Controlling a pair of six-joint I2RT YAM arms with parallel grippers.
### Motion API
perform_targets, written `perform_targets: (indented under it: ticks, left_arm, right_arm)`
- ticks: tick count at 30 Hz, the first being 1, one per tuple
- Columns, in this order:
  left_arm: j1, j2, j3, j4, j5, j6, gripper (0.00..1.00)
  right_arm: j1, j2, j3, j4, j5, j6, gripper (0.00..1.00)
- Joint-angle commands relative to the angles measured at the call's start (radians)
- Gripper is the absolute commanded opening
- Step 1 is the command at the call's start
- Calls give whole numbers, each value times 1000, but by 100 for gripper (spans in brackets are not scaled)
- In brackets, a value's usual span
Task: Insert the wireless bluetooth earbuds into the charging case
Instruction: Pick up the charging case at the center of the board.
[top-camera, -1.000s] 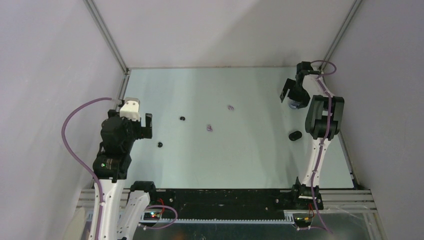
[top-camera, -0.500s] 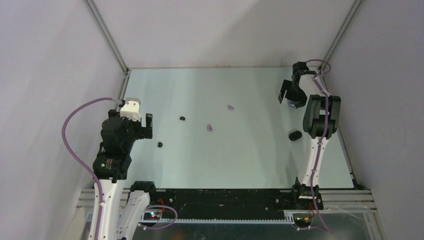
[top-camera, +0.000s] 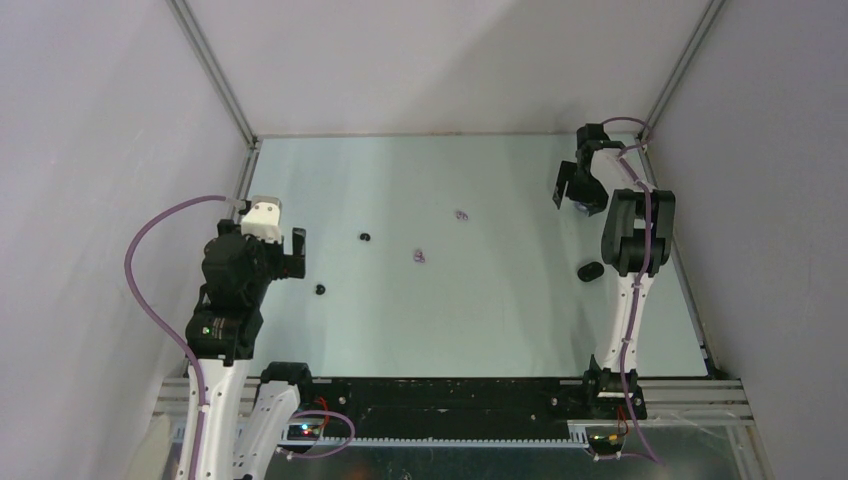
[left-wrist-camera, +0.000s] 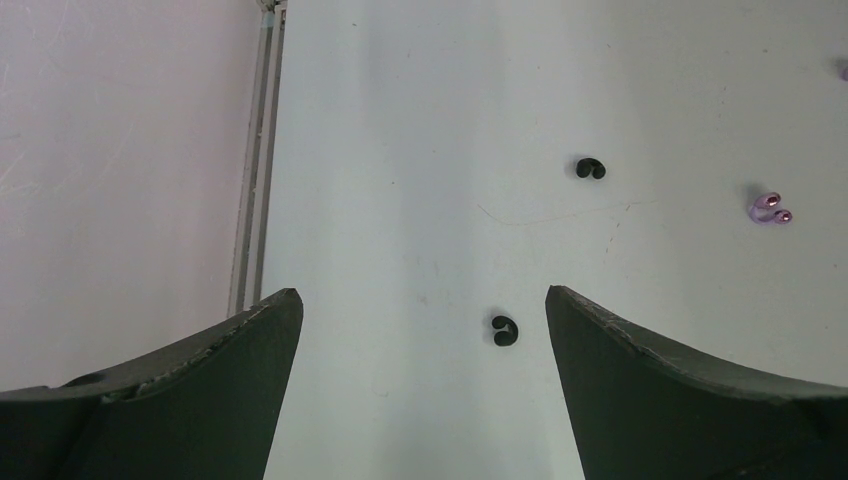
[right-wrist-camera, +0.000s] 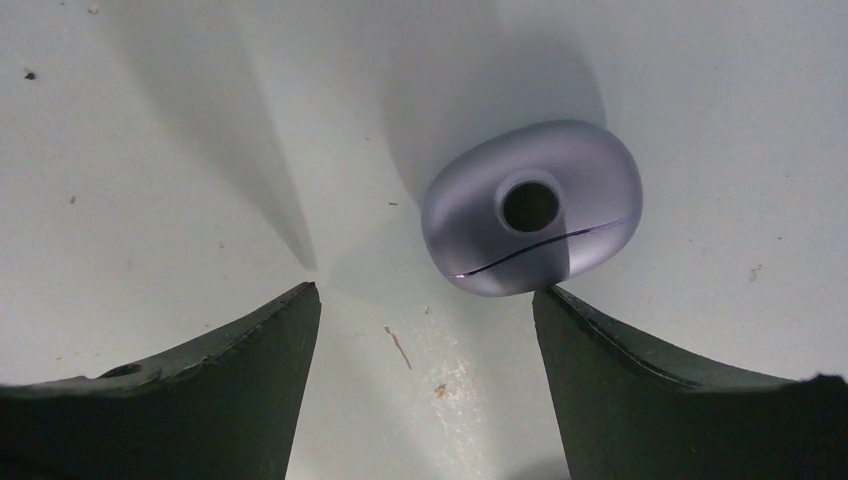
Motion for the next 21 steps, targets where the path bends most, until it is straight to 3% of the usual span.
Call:
perform_targets:
  ticks: [1,6,12,21]
  left_arm:
    - [-10,2,0,12,13,19,99]
    - [-15,13,-2,14,4,21,99]
    - [-25,17,1,13,-3,22,99]
    - [-29,15,0,13,-7,21,99]
  right_arm:
    - [-1,-5,42,-12,68,-6,83]
    - [-36,-51,41,-47,24,-3,85]
    - [-63,-94,50,-49,59,-38,96]
    - [-53,7,167,-83,96,-63,100]
